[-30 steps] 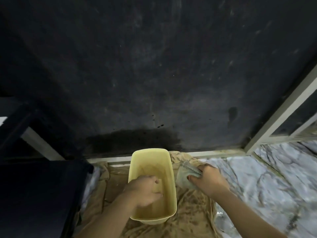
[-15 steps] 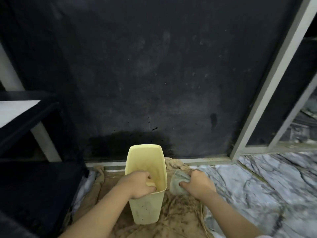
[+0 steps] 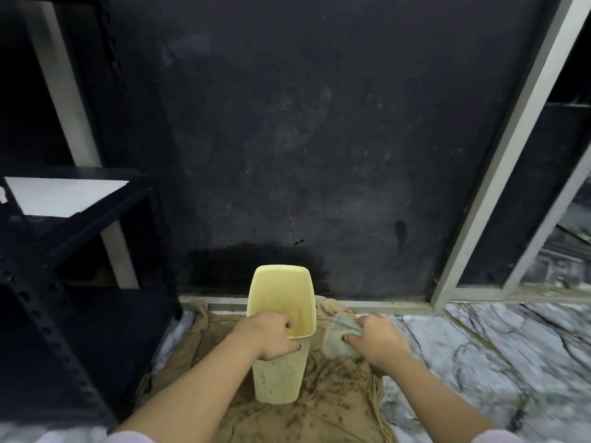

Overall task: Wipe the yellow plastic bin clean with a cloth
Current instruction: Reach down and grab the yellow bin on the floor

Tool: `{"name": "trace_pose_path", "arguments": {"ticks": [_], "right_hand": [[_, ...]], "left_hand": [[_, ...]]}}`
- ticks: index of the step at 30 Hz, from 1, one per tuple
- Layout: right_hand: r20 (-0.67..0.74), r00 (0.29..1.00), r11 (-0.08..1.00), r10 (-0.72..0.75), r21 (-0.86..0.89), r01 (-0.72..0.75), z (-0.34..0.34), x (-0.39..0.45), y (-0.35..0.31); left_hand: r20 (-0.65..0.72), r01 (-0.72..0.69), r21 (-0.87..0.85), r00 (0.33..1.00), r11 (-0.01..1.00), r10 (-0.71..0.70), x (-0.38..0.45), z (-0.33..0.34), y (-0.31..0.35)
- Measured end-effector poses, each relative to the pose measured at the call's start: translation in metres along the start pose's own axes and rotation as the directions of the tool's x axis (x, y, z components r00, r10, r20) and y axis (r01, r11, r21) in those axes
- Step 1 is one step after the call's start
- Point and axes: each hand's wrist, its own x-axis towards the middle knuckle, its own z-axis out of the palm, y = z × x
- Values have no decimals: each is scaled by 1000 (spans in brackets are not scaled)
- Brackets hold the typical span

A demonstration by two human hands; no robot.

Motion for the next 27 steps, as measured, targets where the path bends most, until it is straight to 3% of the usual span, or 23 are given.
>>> {"name": "trace_pose_path", "arguments": {"ticks": [7, 15, 23, 27], "right_hand": [[13, 1000, 1000, 23, 3, -23, 14, 24, 7], [131, 982, 991, 134, 3, -135, 53, 64, 19], [127, 981, 988, 150, 6, -152, 74, 84, 20], [126, 983, 990, 132, 20, -136, 80, 85, 11]], "left_hand": [[47, 0, -93, 999, 996, 5, 32, 14, 3], [117, -44, -176, 991, 983, 66, 90, 55, 8], [-96, 17, -194, 995, 981, -36, 110, 80, 9], [-140, -1, -143, 990, 990, -19, 110, 77, 9]]}}
